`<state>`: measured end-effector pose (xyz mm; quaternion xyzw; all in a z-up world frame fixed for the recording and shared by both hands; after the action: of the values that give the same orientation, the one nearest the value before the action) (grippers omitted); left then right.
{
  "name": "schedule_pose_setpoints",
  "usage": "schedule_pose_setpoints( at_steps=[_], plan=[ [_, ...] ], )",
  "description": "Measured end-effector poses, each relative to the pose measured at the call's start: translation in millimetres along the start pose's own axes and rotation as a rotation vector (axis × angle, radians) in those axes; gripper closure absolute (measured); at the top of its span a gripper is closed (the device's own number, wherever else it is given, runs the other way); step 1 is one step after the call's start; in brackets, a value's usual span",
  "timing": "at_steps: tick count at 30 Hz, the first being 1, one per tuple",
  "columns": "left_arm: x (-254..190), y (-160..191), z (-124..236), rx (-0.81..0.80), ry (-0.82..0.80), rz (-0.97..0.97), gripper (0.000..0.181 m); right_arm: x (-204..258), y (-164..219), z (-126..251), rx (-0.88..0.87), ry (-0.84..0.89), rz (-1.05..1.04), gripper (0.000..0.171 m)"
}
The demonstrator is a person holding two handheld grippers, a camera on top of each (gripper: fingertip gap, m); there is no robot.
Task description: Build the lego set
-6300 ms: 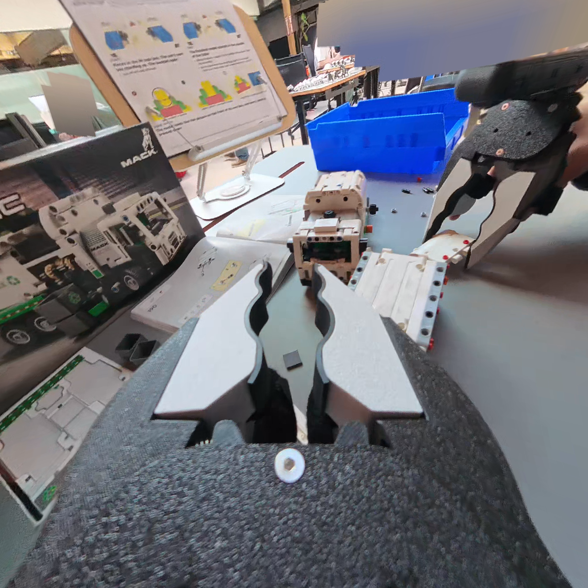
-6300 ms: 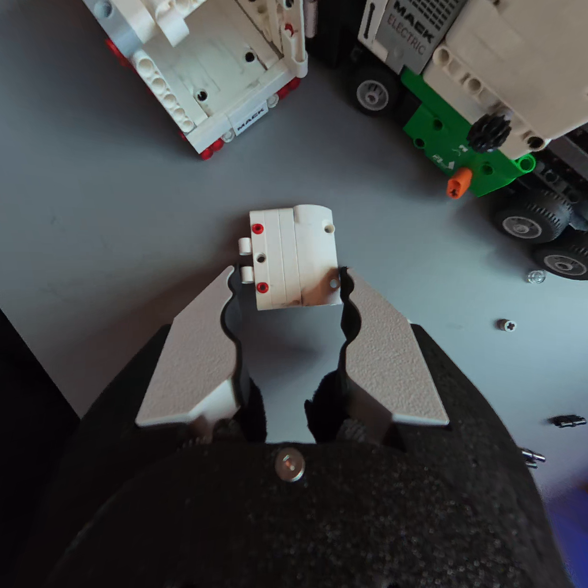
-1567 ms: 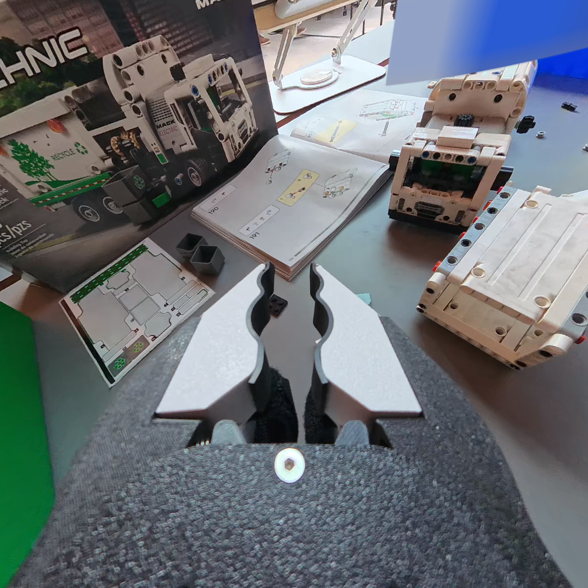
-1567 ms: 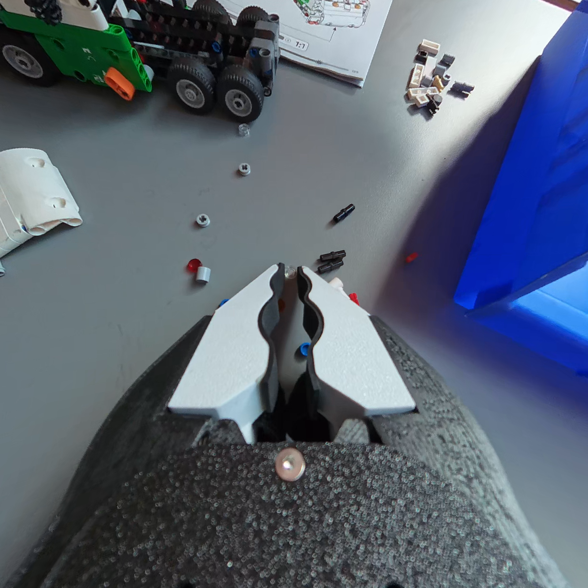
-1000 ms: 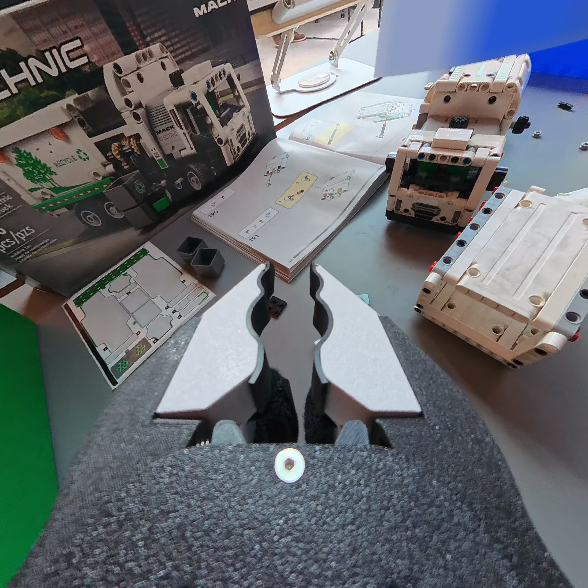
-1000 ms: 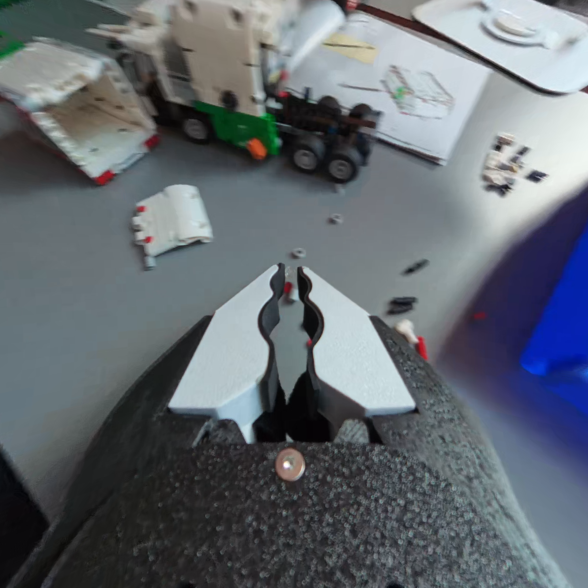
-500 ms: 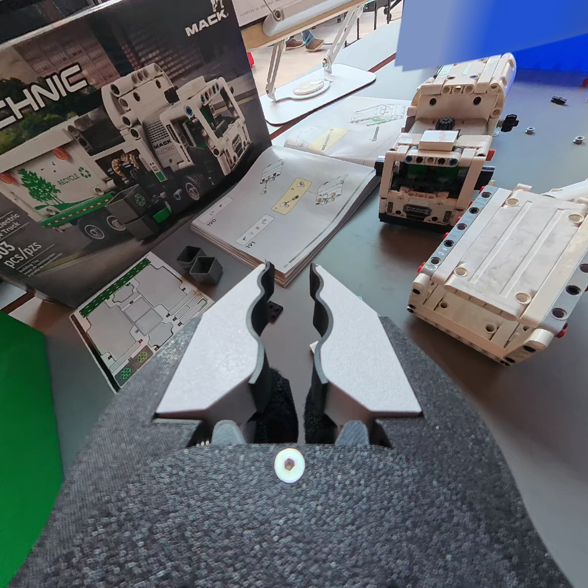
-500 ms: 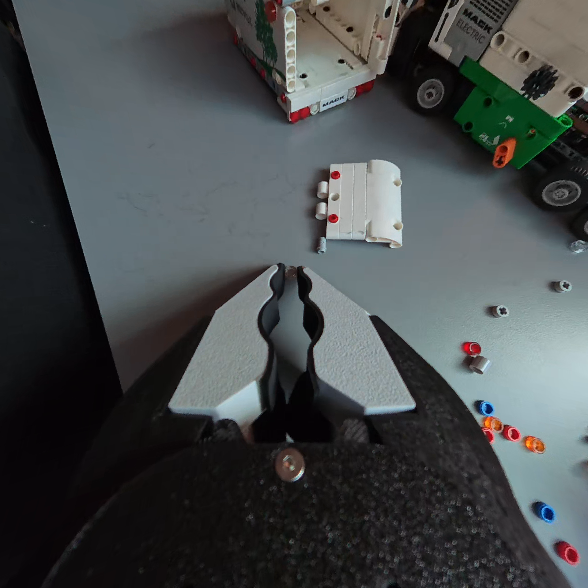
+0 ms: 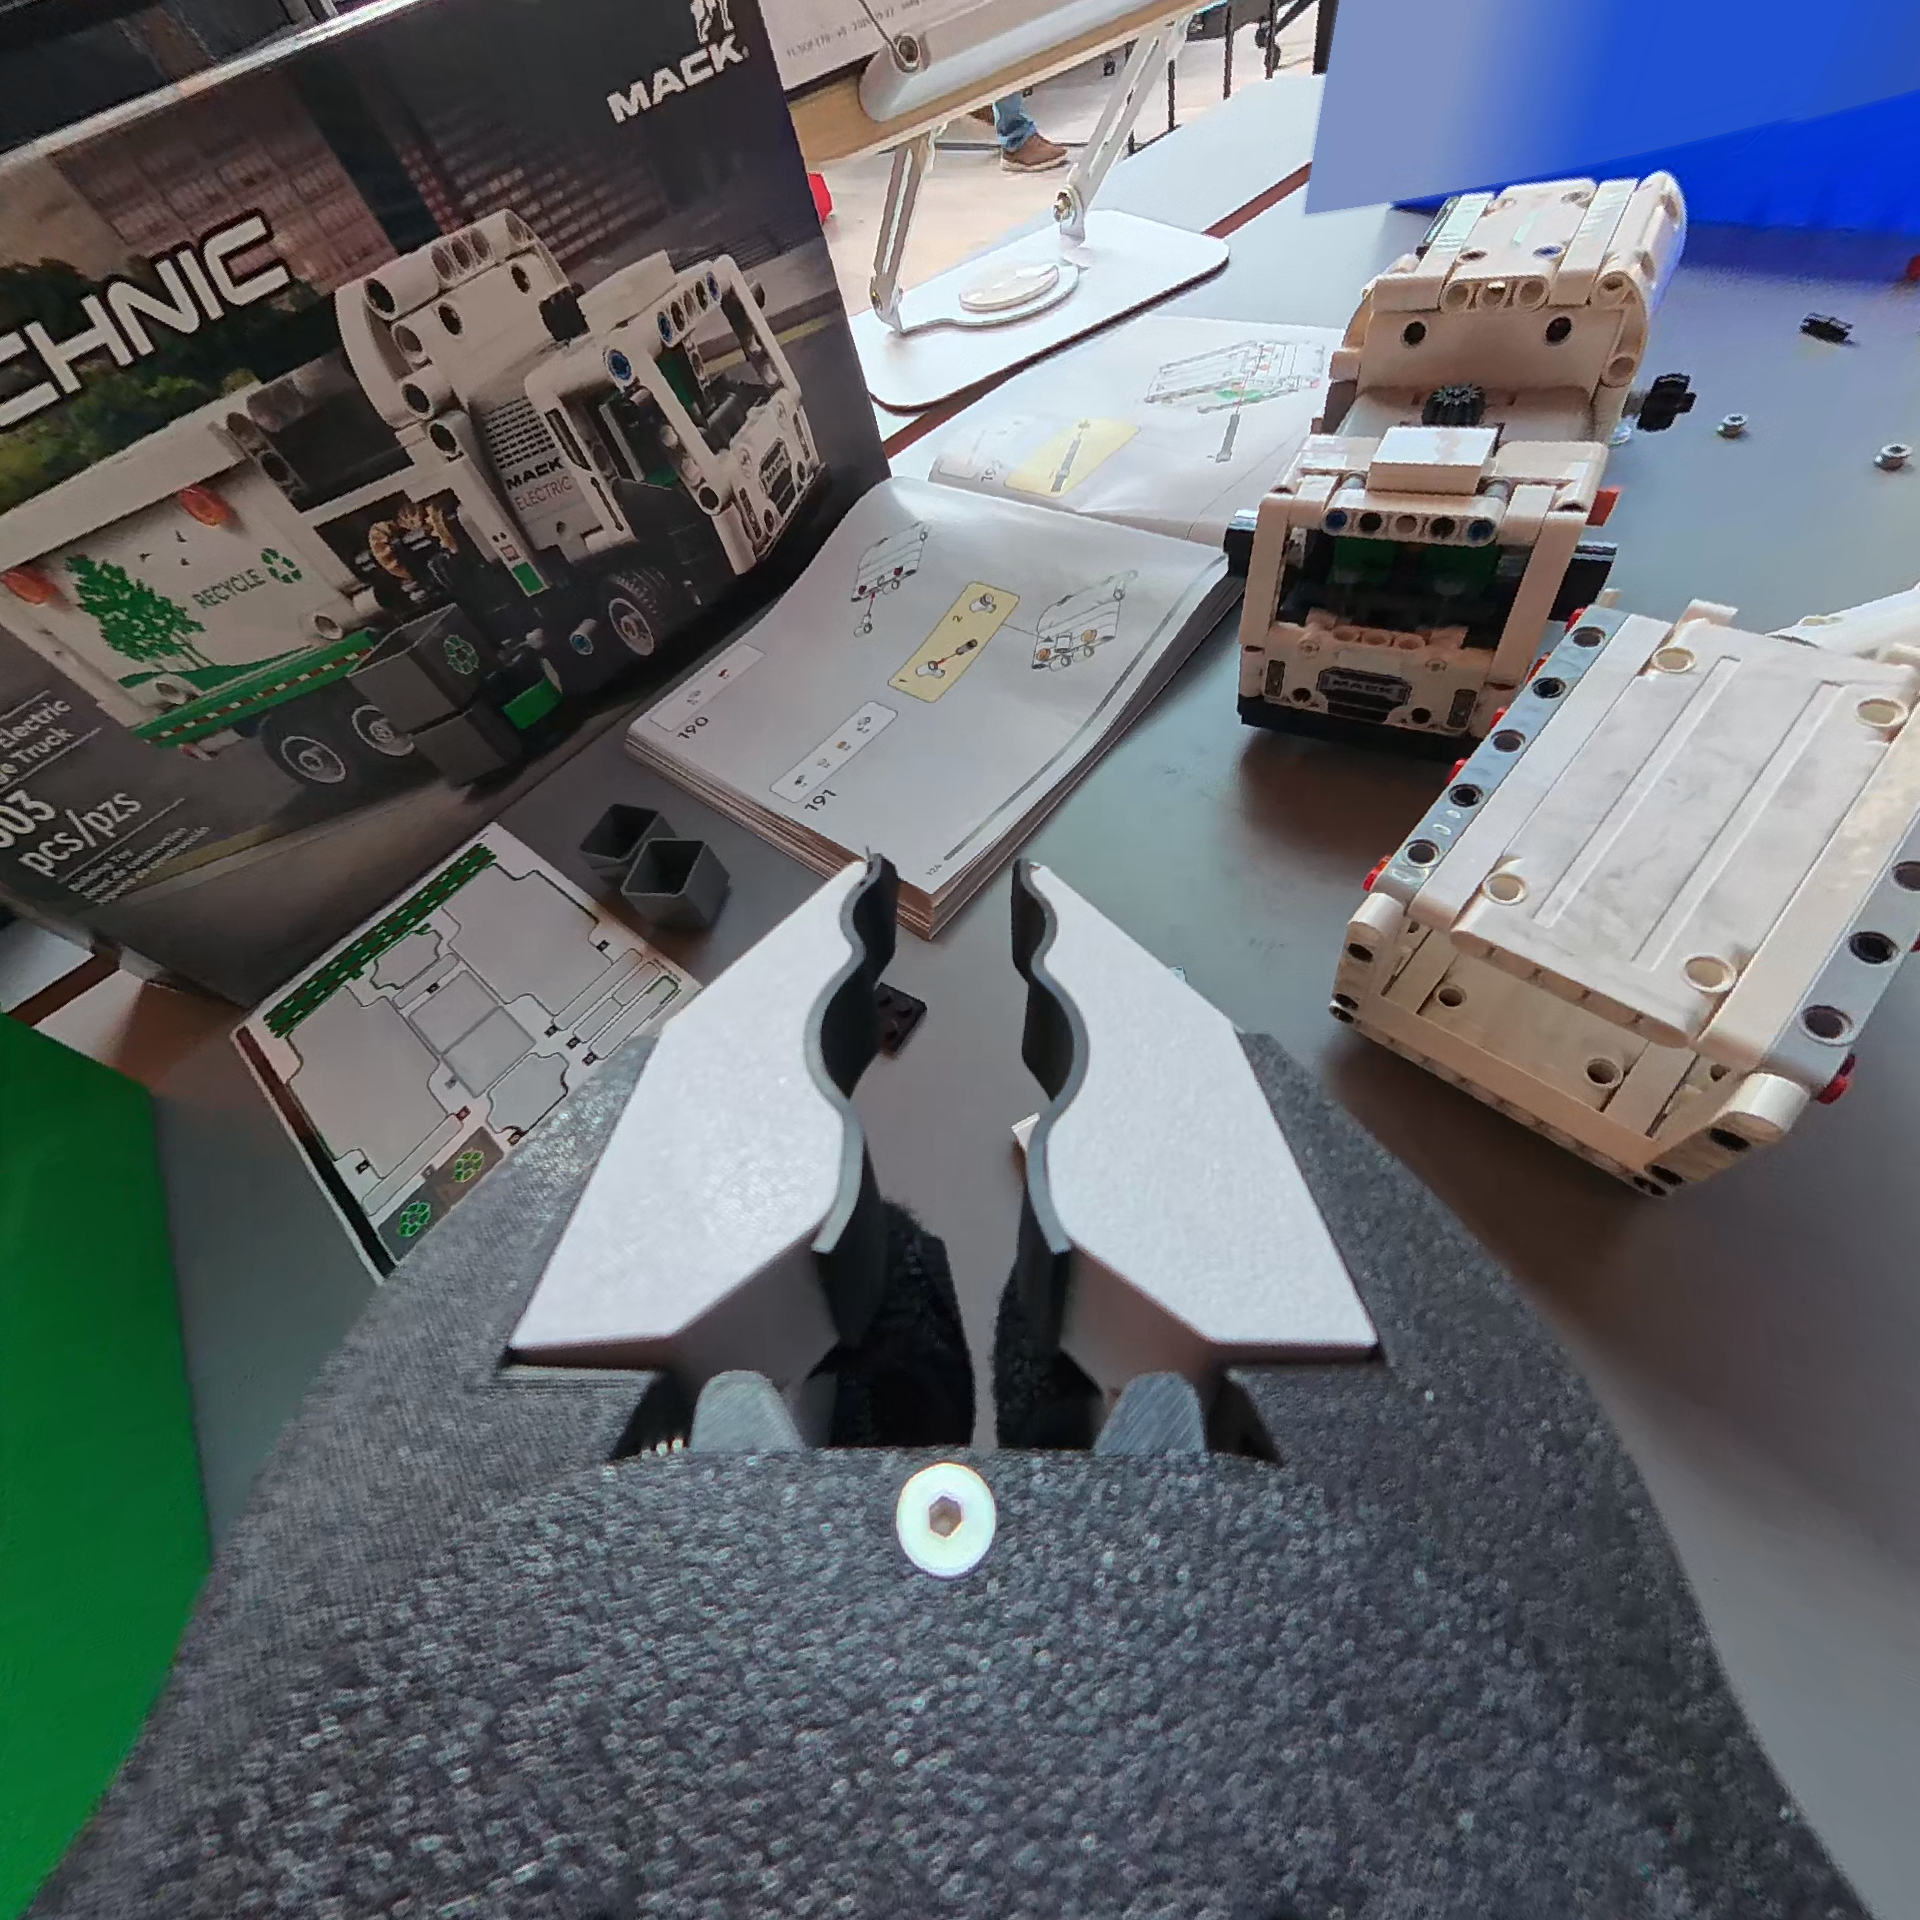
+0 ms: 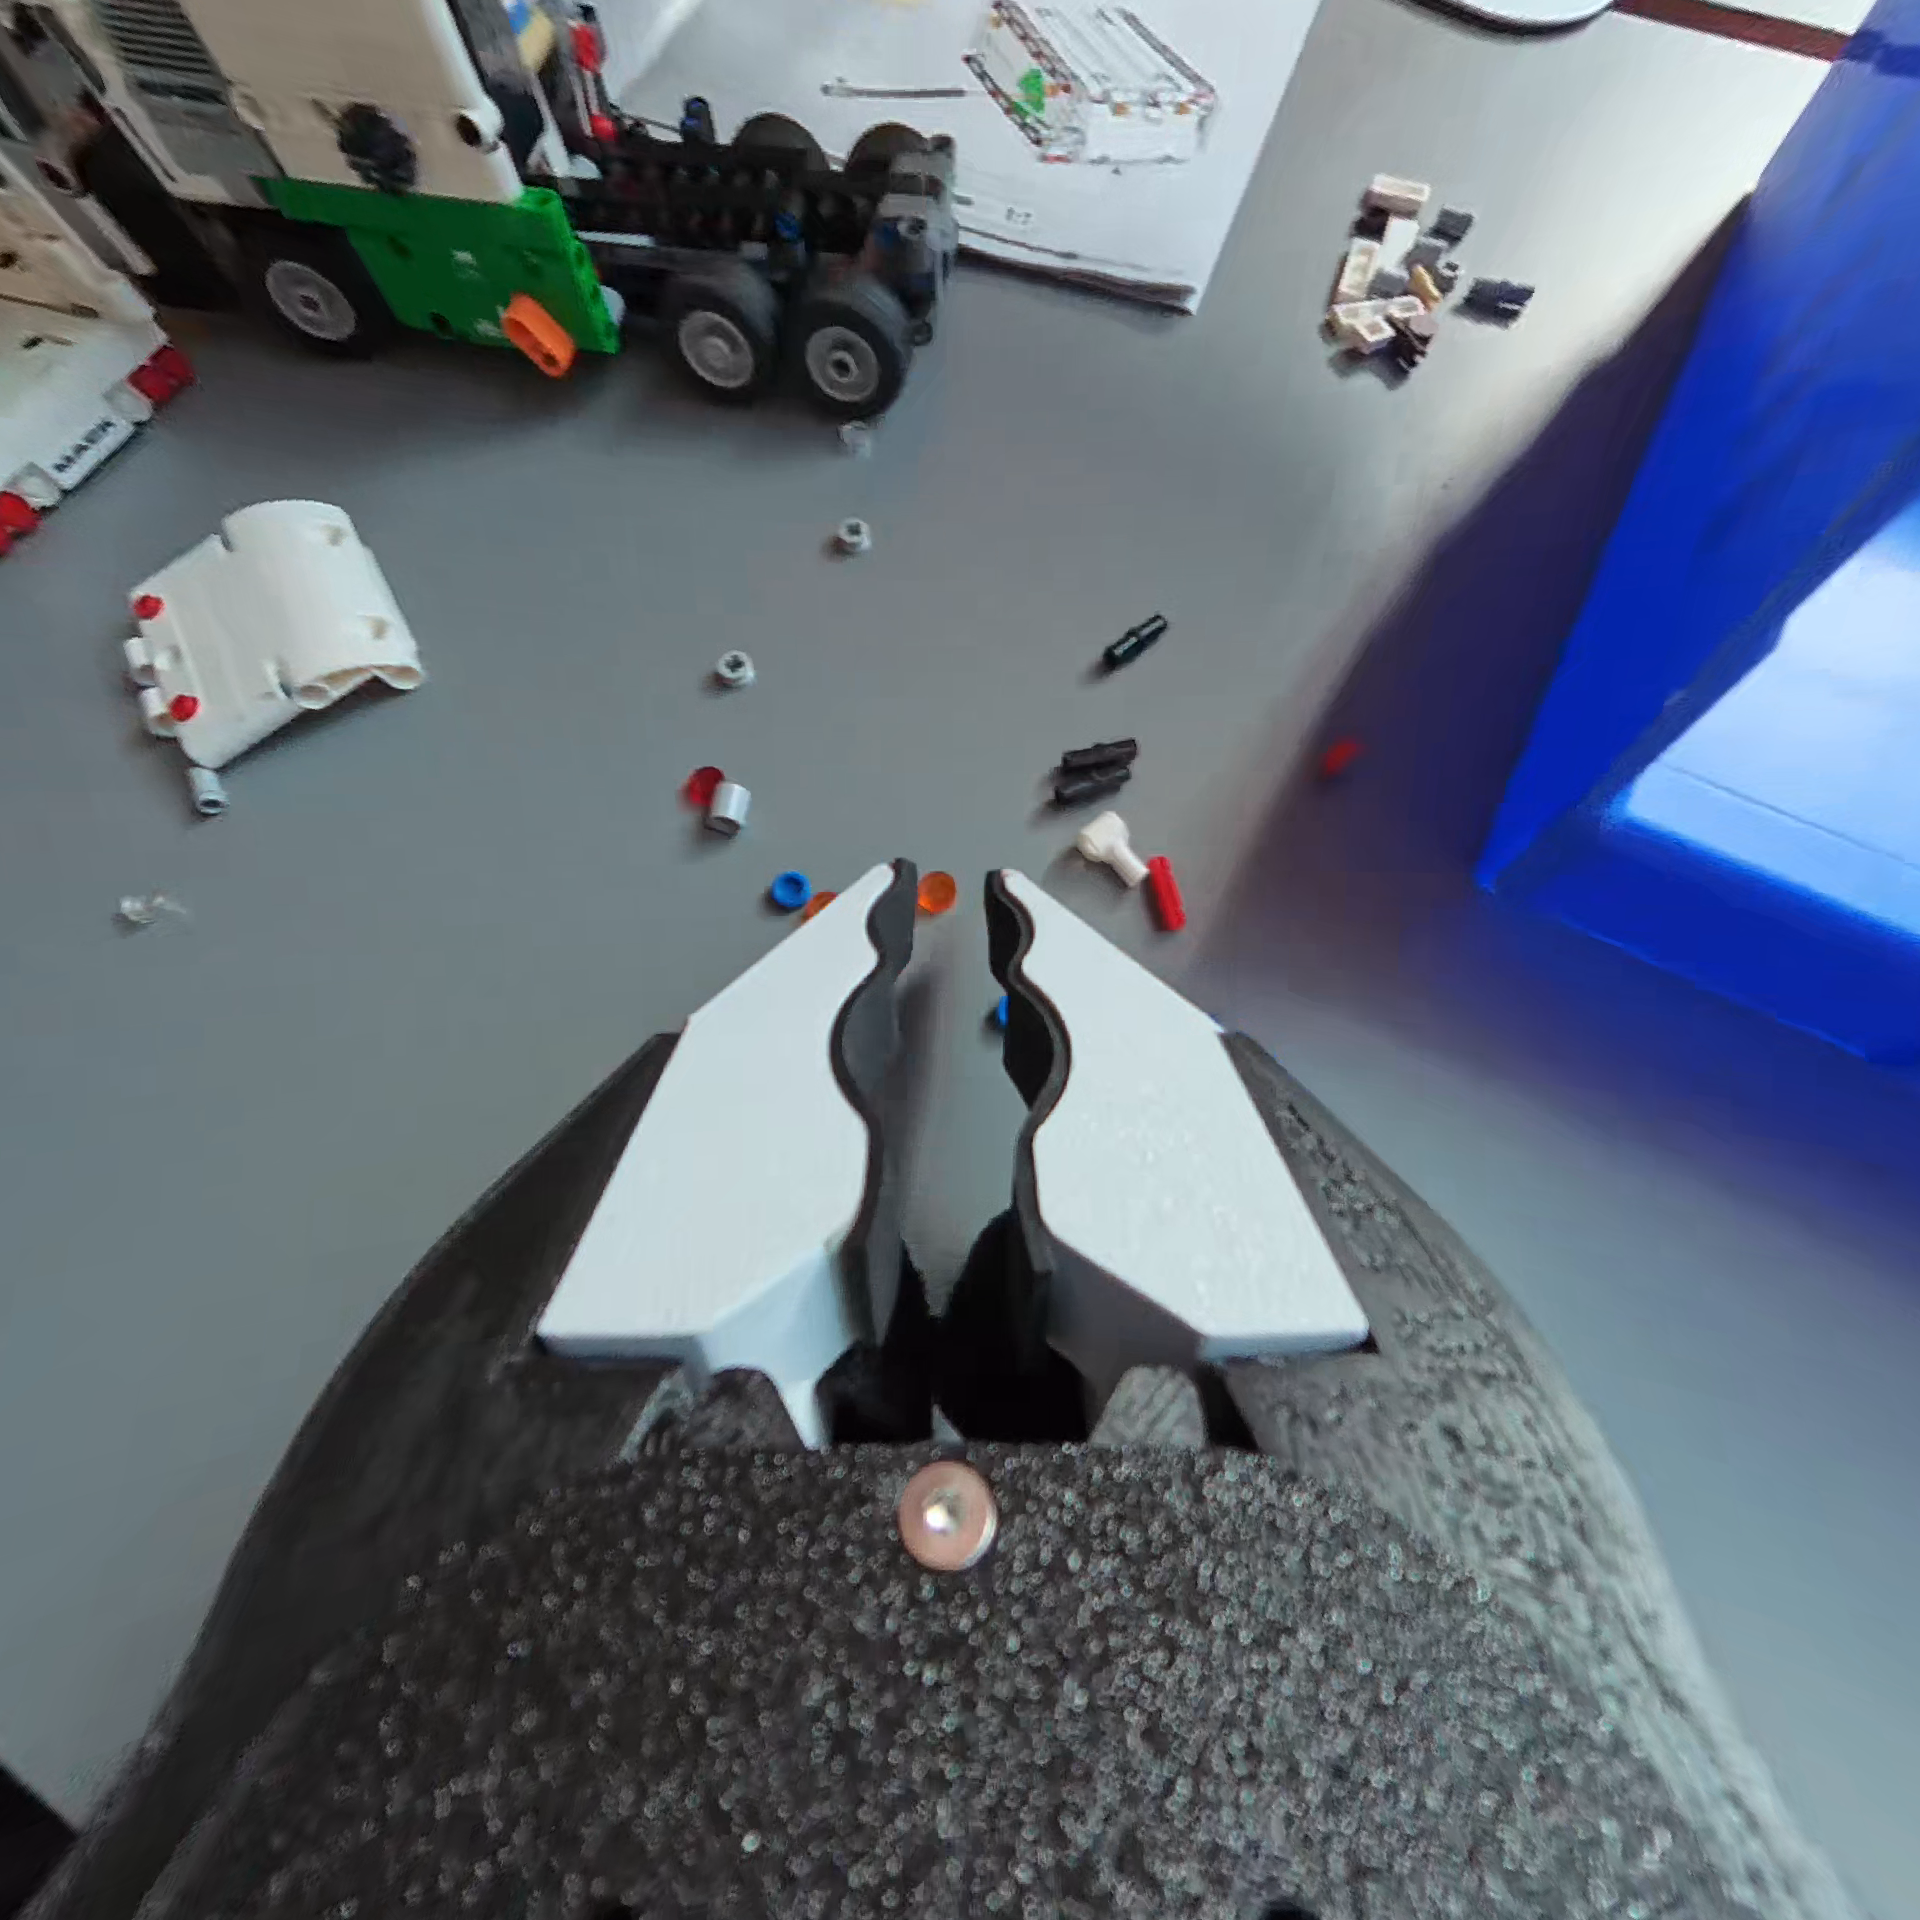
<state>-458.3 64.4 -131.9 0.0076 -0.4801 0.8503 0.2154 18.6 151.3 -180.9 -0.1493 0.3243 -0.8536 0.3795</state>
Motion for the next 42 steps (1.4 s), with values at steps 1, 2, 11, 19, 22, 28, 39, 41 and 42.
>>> schedule_pose_setpoints(
  at_steps=[1,2,11,19,22,28,39,41,42],
  plan=[
    [0.4,0.3,-0.2,0.001,-0.001,0.002,0.162,-2.3,0.5,-1.3,0.013,0.003,-0.012,0.159],
    [0.9,0.6,-0.5,0.003,-0.001,0.004,0.162,-2.4,-0.2,-2.1,0.015,-0.01,-0.014,0.159],
    [0.8,1.8,-2.4,0.011,0.002,0.005,0.162,1.4,-0.2,-10.3,0.082,-0.004,0.044,0.162],
    [2.1,0.8,-0.8,0.004,-0.007,0.006,0.162,22.9,-13.9,2.6,-0.06,-0.078,0.113,0.165],
    [2.3,1.7,-1.9,0.009,-0.006,0.008,0.162,57.4,-16.6,5.4,-0.088,-0.225,0.225,0.165],
    [1.0,1.5,-1.7,0.01,-0.008,-0.003,0.162,121.6,-10.4,-2.4,0.015,-0.449,0.388,0.165],
    [0.1,0.5,-0.3,0.005,-0.009,-0.01,0.162,135.6,-1.0,-13.5,0.093,-0.418,0.468,0.165],
    [0.4,0.5,-0.3,0.005,-0.011,-0.009,0.162,135.1,-0.7,-13.0,0.092,-0.419,0.466,0.164],
    [0.8,0.4,0.0,0.003,-0.011,-0.007,0.162,135.1,-0.7,-12.4,0.088,-0.426,0.463,0.164]
  ],
)
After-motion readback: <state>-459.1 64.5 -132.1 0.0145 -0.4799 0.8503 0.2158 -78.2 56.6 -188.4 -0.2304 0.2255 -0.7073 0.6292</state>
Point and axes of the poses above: each gripper's, where its closed fingertips meet, z back along the fingers, y out of its underside, x = y × z across the jaws, the point moved 7 cm from there along z, back along the fingers, and after that the axes turned 11 degrees about x, right-handed, at the moved point
